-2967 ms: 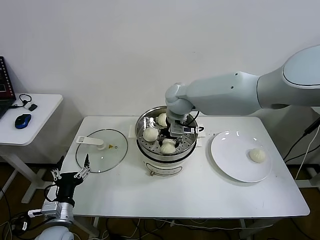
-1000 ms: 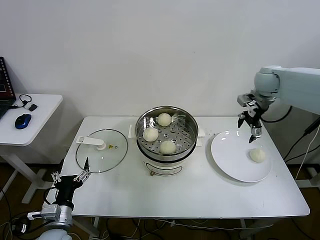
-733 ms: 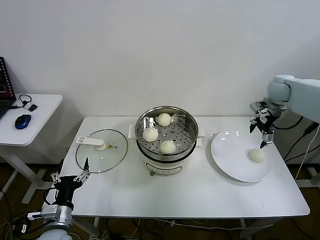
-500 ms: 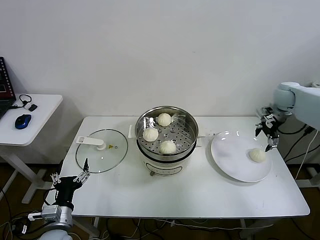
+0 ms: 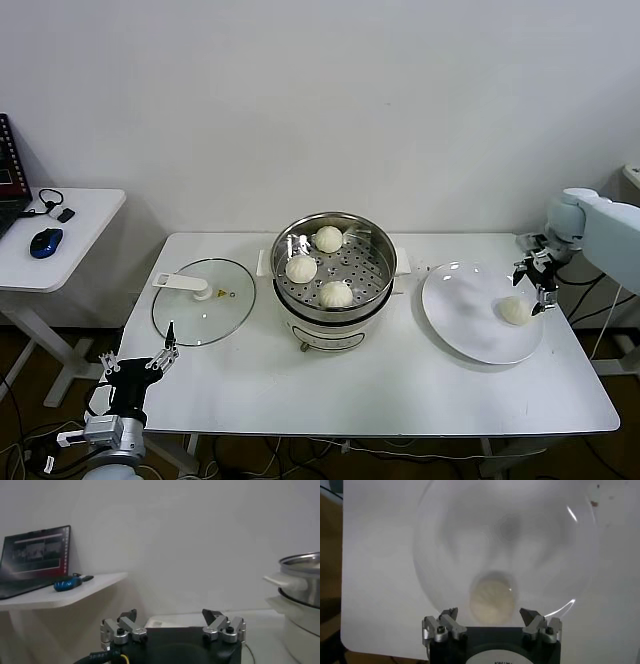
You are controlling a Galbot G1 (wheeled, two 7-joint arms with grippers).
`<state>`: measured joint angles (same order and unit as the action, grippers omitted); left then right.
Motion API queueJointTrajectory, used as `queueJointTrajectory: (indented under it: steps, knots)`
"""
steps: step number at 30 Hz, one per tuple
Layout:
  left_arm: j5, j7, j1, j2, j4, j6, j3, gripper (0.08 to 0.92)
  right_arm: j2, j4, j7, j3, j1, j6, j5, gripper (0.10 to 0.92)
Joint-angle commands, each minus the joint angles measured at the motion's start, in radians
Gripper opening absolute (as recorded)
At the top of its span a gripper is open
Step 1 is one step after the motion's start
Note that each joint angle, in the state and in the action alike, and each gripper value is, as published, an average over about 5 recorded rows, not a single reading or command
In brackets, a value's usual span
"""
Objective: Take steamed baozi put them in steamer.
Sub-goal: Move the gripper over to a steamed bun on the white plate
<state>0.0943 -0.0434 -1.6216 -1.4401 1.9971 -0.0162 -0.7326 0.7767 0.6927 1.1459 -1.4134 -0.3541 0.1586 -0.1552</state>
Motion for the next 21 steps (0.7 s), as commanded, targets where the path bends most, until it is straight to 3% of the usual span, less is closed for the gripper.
queueJointTrajectory:
  steps: [1, 21]
  knots:
    - [-0.007, 0.0, 0.0, -0.002, -0.006, -0.003, -0.003, 0.823, 0.039, -0.158, -0.006, 0.191, 0.129, 0.044, 0.079, 0.823]
    - [-0.003, 0.0, 0.006, 0.002, -0.019, -0.006, 0.0, 0.823, 0.076, -0.209, -0.011, 0.28, 0.19, 0.055, 0.148, 0.823]
